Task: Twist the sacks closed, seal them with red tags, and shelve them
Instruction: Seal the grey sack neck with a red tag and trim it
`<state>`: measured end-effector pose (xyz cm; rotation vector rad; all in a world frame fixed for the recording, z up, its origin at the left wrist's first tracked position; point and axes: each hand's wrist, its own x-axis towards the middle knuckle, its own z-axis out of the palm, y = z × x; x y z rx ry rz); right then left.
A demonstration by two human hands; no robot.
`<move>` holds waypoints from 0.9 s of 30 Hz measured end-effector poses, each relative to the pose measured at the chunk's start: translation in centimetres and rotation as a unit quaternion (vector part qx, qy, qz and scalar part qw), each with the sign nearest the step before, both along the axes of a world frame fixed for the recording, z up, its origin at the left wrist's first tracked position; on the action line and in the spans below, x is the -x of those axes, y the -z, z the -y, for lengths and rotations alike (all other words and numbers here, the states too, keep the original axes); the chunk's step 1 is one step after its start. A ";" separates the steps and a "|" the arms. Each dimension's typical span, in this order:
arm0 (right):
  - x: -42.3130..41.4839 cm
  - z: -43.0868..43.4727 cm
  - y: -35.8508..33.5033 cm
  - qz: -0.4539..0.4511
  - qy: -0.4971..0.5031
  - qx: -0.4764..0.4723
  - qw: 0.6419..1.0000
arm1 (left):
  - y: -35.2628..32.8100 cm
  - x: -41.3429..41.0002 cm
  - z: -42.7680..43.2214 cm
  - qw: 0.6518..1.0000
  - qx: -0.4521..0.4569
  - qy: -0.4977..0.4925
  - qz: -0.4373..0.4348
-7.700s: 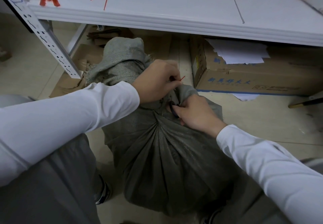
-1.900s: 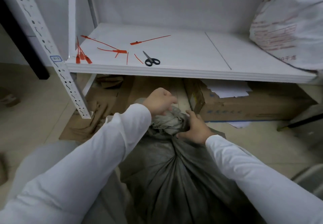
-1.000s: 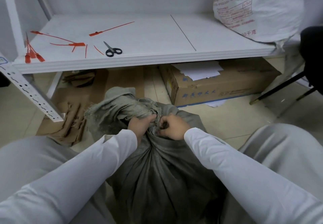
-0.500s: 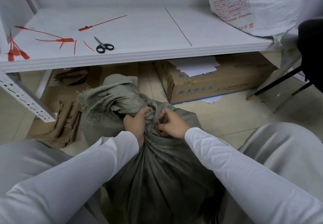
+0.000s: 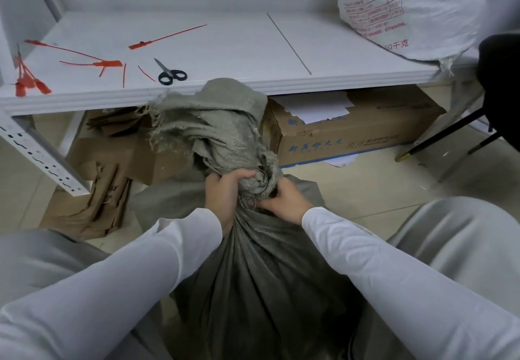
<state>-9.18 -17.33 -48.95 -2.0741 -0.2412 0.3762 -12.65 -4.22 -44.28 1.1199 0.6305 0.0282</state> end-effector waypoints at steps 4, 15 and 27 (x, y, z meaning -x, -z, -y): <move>0.3 0.2 -0.1 -0.012 -0.002 -0.014 1.000 | 0.2 -0.7 -0.8 0.996 -0.037 0.082 0.010; 1.7 2.4 -1.8 0.231 0.117 0.104 0.960 | 0.6 -2.1 -2.8 0.967 -0.060 0.243 -0.044; 0.5 1.2 -4.3 0.441 -0.154 0.398 0.790 | 0.5 -1.6 -2.4 0.944 -0.129 0.300 -0.054</move>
